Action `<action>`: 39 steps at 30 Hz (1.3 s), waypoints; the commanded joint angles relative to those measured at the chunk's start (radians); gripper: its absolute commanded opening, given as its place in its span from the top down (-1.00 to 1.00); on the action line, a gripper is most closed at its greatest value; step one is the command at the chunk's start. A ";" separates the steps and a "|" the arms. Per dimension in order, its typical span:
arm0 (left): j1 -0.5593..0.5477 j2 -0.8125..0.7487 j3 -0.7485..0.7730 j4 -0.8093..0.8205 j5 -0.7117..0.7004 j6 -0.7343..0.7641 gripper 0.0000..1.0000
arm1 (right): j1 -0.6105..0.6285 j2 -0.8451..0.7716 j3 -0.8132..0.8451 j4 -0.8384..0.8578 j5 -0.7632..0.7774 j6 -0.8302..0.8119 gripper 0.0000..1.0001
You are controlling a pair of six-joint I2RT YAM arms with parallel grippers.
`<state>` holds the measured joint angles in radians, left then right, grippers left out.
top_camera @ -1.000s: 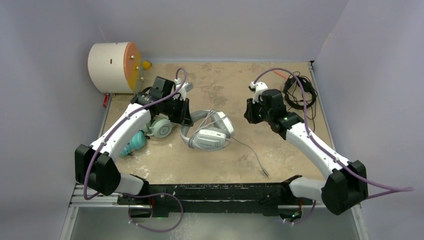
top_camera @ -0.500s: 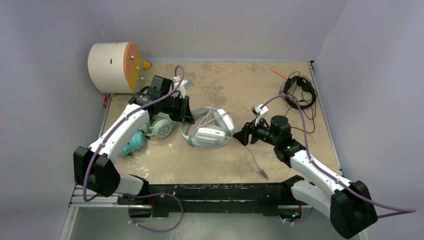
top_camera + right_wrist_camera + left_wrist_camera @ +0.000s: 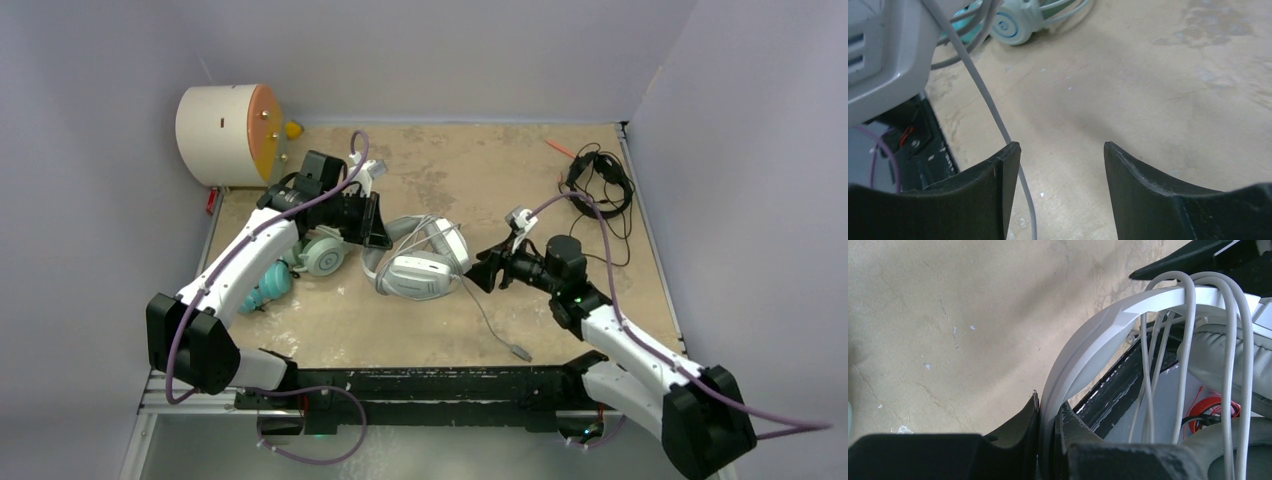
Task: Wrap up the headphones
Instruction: Wrap the headphones cable around the headphones.
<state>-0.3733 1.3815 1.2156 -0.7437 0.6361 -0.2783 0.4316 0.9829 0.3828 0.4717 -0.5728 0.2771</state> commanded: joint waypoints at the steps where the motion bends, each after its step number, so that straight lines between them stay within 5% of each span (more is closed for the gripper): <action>1: 0.005 -0.019 0.061 0.028 0.084 -0.035 1.00 | -0.001 -0.113 0.032 -0.174 0.238 0.035 -0.31; 9: 0.005 -0.029 0.071 0.016 0.085 -0.030 1.00 | -0.001 -0.236 0.001 -0.159 0.066 0.003 -0.48; 16: 0.005 -0.029 0.070 0.012 0.114 -0.036 1.00 | 0.001 -0.028 0.023 -0.016 -0.096 0.060 -0.38; 19: 0.005 -0.030 0.067 0.011 0.123 -0.038 1.00 | 0.001 0.067 0.064 0.019 -0.129 0.071 -0.24; 29: 0.005 -0.033 0.049 -0.011 0.184 -0.025 1.00 | -0.001 0.200 0.226 -0.076 0.008 0.156 1.00; 33: 0.005 -0.048 0.037 -0.019 0.195 -0.021 1.00 | -0.009 0.323 0.313 -0.154 -0.008 0.178 1.00; 39: 0.008 -0.088 0.036 -0.016 0.108 -0.063 1.00 | -0.019 0.410 0.264 -0.055 -0.069 0.241 1.00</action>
<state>-0.3733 1.3651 1.2289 -0.7811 0.7261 -0.2790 0.4217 1.3666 0.6720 0.3717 -0.5945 0.4637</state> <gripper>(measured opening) 0.070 0.021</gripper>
